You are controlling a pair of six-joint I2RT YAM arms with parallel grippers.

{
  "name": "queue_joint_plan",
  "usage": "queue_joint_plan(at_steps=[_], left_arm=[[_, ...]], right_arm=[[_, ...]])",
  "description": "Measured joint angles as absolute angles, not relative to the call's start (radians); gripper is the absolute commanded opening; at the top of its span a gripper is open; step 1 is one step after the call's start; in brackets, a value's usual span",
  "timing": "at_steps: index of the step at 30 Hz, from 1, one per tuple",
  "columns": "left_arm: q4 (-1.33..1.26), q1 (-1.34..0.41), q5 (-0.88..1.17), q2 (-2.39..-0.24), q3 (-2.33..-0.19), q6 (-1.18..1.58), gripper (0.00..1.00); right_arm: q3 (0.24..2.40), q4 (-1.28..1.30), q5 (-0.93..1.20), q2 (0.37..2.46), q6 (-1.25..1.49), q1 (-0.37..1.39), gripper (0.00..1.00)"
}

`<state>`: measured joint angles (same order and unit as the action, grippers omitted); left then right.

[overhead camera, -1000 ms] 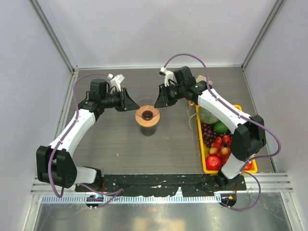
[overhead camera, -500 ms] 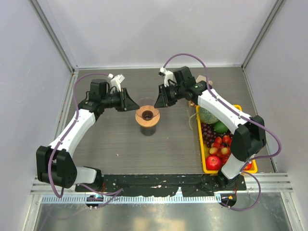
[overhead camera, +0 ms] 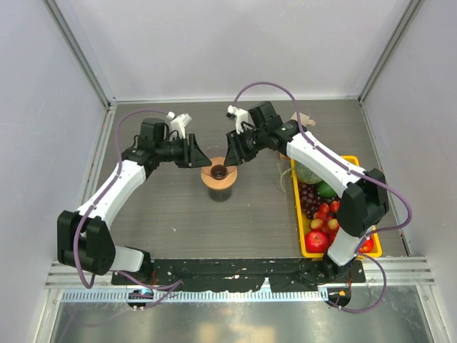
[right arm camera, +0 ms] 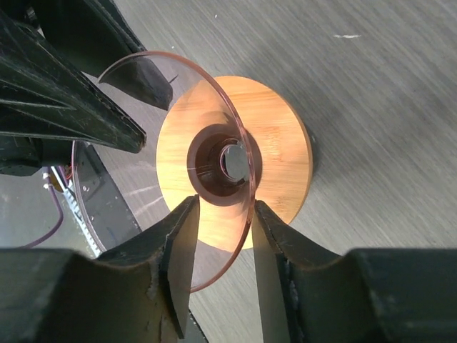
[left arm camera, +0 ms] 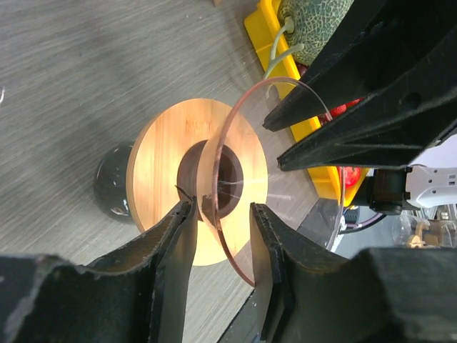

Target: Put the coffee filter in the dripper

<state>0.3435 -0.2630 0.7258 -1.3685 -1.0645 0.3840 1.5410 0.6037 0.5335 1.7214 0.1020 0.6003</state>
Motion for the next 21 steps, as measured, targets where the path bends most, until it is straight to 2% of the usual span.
queue_joint_plan(at_steps=[3,5,8,10,13,15,21], left_arm=[[0.361,-0.27,0.726,-1.377,-1.066,0.383,0.52],[0.374,-0.271,0.726,-1.379,-1.066,0.381,0.57],[0.4,-0.271,0.718,-1.379,-1.068,0.375,0.67],[0.418,-0.271,0.712,-1.38,-1.071,0.369,0.7],[0.437,-0.271,0.702,-1.382,-1.079,0.36,0.75],[0.447,-0.271,0.698,-1.382,-1.083,0.357,0.77],[0.472,-0.271,0.691,-1.384,-1.126,0.351,0.99]], right_arm=[[1.542,0.624,0.537,1.728,0.097,0.609,0.48],[1.544,0.636,0.538,1.729,0.093,0.61,0.57],[1.548,0.654,0.542,1.729,0.085,0.609,0.61],[1.552,0.665,0.544,1.729,0.084,0.609,0.67],[1.565,0.68,0.546,1.729,0.082,0.608,0.69],[1.576,0.683,0.549,1.729,0.081,0.605,0.74],[1.617,0.685,0.567,1.729,0.081,0.59,0.86]])
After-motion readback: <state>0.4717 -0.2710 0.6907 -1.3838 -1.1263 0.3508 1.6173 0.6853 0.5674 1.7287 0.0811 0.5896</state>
